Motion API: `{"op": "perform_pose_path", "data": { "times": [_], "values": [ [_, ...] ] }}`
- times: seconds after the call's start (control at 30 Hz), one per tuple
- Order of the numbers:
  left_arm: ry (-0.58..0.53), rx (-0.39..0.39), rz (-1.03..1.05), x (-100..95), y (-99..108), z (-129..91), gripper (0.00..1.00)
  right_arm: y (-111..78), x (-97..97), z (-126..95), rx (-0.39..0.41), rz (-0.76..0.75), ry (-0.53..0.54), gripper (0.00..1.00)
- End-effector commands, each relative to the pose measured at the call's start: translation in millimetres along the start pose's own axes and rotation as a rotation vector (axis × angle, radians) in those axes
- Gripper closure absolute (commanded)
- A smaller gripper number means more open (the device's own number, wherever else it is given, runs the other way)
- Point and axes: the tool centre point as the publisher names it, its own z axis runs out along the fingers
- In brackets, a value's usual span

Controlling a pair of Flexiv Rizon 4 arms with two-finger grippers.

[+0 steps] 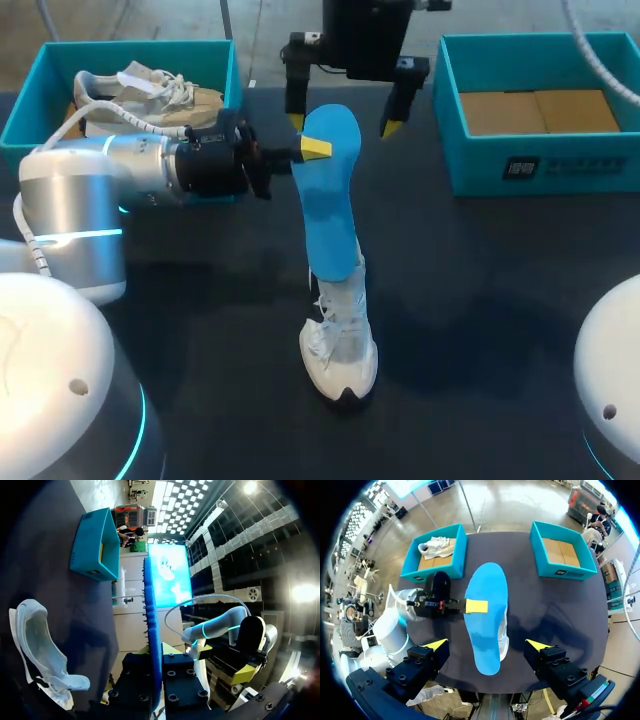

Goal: Take the shoe out of the shoebox, open the shoe tongue, remove and reinsert the insole, then place the shoe into the shoebox

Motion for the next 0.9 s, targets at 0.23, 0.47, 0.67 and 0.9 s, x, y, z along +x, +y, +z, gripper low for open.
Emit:
{"op": "perform_pose_path", "data": {
  "times": [0.23,0.47,0.67,0.9],
  "values": [
    [0.000,0.000,0.001,-0.6,0.3,-0.1,1.00,4.8,7.1,3.2,0.008,-0.002,-0.057,0.00],
    [0.000,0.000,0.001,-0.6,0.3,-0.1,1.00,5.2,8.5,4.9,0.021,-0.006,-0.067,0.00],
    [0.000,0.000,0.001,-0.6,0.3,-0.1,1.00,6.4,10.0,5.6,0.022,-0.020,-0.049,0.00],
    [0.000,0.000,0.001,-0.6,0.3,-0.1,1.00,7.3,1.9,3.8,0.025,-0.020,0.058,0.00]
  ]
}}
